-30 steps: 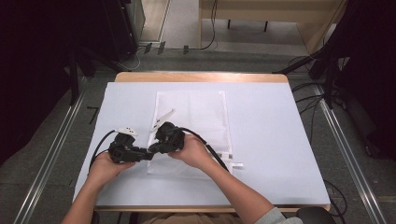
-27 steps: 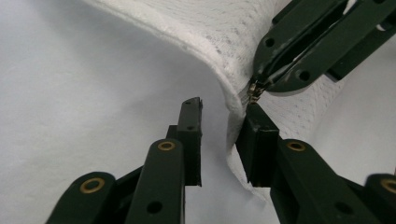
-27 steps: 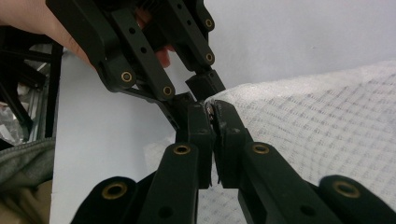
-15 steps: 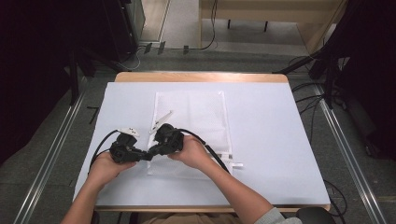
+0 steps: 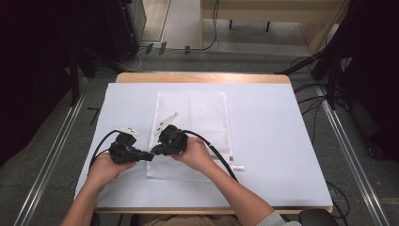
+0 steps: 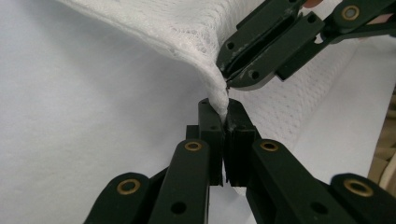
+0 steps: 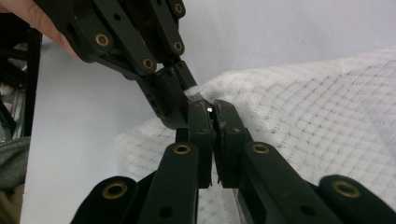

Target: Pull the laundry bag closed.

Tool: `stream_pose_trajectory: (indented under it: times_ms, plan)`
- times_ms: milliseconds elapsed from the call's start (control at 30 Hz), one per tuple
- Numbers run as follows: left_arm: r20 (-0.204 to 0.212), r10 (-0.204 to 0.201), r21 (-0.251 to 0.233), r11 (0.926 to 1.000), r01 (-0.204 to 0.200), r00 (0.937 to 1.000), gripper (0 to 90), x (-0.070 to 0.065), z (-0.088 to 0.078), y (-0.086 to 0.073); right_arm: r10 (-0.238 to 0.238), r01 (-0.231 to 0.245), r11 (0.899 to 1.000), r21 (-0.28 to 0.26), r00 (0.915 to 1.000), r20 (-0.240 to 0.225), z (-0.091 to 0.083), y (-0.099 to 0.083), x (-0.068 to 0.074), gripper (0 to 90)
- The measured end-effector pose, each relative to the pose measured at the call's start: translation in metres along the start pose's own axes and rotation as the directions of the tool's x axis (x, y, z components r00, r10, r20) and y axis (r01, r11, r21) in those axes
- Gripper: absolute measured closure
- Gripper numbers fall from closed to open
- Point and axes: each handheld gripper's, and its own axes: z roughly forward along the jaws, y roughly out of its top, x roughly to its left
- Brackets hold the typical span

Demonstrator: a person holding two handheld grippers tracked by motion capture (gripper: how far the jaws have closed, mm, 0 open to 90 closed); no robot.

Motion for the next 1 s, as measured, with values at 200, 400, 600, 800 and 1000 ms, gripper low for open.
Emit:
stream_pose_trajectory:
  times_ms: [200,400,600,800,1000]
  plan:
    - [0.003,-0.003,-0.006,1.0000,0.003,1.0000,88.7,0.002,-0.004,-0.002,0.011,-0.011,1.000,0.001,0.9999,0.009,-0.002,-0.005,-0.003,88.5]
    - [0.001,-0.003,-0.028,0.9996,0.003,1.0000,88.4,0.004,-0.006,-0.006,0.053,-0.053,0.999,0.007,0.9986,0.007,-0.005,-0.014,-0.011,88.4]
    - [-0.005,0.004,-0.026,0.9997,-0.004,1.0000,88.3,0.004,-0.006,-0.006,0.042,-0.042,0.999,0.012,0.9990,0.012,-0.006,-0.014,-0.010,88.5]
    - [-0.002,0.002,-0.031,0.9995,-0.002,1.0000,88.3,0.004,-0.007,-0.006,0.047,-0.047,0.999,0.023,0.9987,0.019,-0.009,-0.017,-0.012,88.4]
    - [-0.001,-0.001,-0.038,0.9993,0.001,1.0000,88.1,0.003,-0.008,-0.007,0.062,-0.063,0.998,0.024,0.9979,0.020,-0.013,-0.022,-0.017,88.4]
